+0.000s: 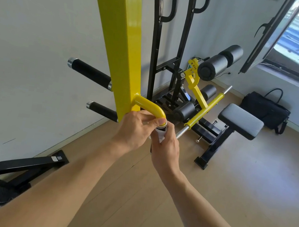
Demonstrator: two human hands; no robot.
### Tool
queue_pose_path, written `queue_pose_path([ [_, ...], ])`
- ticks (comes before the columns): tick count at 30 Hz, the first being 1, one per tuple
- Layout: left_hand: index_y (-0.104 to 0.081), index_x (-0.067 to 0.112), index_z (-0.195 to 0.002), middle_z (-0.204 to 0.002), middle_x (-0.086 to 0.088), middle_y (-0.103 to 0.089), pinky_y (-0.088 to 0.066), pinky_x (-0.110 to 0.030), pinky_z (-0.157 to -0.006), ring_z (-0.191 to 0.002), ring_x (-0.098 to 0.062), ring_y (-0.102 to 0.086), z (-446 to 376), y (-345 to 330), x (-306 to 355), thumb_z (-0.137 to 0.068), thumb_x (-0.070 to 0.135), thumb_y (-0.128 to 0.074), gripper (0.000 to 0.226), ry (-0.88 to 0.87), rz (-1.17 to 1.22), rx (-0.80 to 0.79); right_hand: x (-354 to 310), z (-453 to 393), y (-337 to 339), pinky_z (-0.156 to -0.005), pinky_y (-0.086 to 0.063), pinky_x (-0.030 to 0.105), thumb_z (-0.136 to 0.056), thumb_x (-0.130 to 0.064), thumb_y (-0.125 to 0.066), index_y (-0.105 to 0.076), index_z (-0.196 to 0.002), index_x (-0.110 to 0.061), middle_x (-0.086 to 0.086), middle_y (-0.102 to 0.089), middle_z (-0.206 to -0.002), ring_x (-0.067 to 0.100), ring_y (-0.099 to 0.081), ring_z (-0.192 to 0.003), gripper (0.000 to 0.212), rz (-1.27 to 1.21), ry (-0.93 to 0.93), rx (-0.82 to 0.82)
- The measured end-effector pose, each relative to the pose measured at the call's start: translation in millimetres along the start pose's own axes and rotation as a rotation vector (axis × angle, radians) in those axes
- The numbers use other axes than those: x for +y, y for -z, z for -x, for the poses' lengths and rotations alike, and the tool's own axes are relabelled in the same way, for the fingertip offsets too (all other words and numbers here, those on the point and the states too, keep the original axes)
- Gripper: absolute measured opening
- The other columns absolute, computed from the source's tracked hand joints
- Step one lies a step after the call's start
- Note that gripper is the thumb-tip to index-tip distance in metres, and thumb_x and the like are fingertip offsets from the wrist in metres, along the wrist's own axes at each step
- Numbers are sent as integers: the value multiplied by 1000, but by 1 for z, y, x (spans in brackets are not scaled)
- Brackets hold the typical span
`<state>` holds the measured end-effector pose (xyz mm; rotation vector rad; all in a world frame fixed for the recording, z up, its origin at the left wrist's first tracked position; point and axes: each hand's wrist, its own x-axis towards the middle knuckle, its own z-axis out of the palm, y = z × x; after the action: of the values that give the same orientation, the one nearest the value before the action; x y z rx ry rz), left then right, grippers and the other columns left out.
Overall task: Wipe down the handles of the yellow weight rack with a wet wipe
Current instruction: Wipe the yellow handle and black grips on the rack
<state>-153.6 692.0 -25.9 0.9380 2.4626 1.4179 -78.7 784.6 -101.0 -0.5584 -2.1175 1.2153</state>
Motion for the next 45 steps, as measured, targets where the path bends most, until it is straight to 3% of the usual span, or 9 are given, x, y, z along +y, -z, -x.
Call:
queue_pose_path([
  [5, -80, 18, -103, -93, 10, -75, -37, 6, -68, -78, 27, -55, 0, 0, 2, -91, 43, -67, 30, 14, 22, -6, 30, 12, -7, -66, -50, 38, -99, -36, -55, -42, -110, -21, -2, -60, -91, 22, -59, -81, 23, 253, -125, -216],
  [11, -79, 21, -107, -100, 6, -79, -40, 3, -69, -76, 18, -60, -2, 0, 1, -90, 47, -66, 34, 11, -5, -22, 9, -4, 0, -64, -47, 28, -99, -33, -56, -46, -120, -19, -4, -63, -97, 15, -58, -80, 27, 36, 79, -28],
  [16, -79, 20, -106, -98, 8, -78, -39, 5, -70, -77, 21, -58, 0, -1, 2, -91, 47, -64, 34, 13, -12, -24, 46, 16, -4, -66, -53, 43, -100, -40, -50, -39, -105, -22, -1, -58, -85, 22, -58, -74, 22, 284, -131, -307],
  [19, -79, 21, -107, -98, 10, -77, -38, 6, -69, -75, 18, -58, -1, 1, 3, -92, 46, -64, 33, 31, -11, -34, 33, 6, -1, -59, -42, 33, -100, -35, -51, -40, -111, -21, -4, -57, -84, 21, -57, -73, 21, 192, 24, -197],
  [22, -78, 22, -111, -101, 8, -78, -40, 2, -69, -82, 3, -65, 0, 3, 3, -92, 48, -62, 36, 16, -38, -31, 13, -8, 1, -61, -45, 29, -101, -36, -48, -41, -120, -19, -5, -58, -90, 16, -56, -75, 26, 69, 153, -72],
  [28, -77, 21, -111, -98, 11, -75, -37, 5, -68, -78, 14, -56, 0, 3, 3, -91, 49, -62, 38, 40, -35, -50, 61, 17, -7, -63, -51, 37, -101, -38, -50, -36, -106, -23, 2, -60, -88, 22, -59, -74, 21, 336, -142, -399],
  [35, -77, 23, -113, -105, 6, -78, -43, -10, -80, -92, -4, -65, 0, 4, 2, -90, 51, -62, 39, 49, -22, -83, 23, -7, -2, -59, -47, 28, -100, -39, -45, -38, -118, -20, -3, -61, -89, 13, -57, -71, 27, 19, 154, -141],
  [40, -77, 19, -111, -105, 3, -78, -43, -11, -81, -93, -7, -64, -2, 2, 1, -90, 50, -64, 40, 67, -8, -82, 57, 16, -2, -66, -54, 43, -101, -37, -50, -36, -108, -22, 4, -60, -88, 25, -60, -76, 21, 298, -84, -387],
  [45, -76, 25, -115, -106, 5, -78, -52, -26, -90, -98, -8, -68, -2, 6, 2, -90, 54, -61, 41, 70, -26, -87, 12, -17, 3, -55, -46, 36, -99, -36, -45, -39, -114, -18, -2, -57, -84, 19, -56, -67, 25, 51, 181, -144],
])
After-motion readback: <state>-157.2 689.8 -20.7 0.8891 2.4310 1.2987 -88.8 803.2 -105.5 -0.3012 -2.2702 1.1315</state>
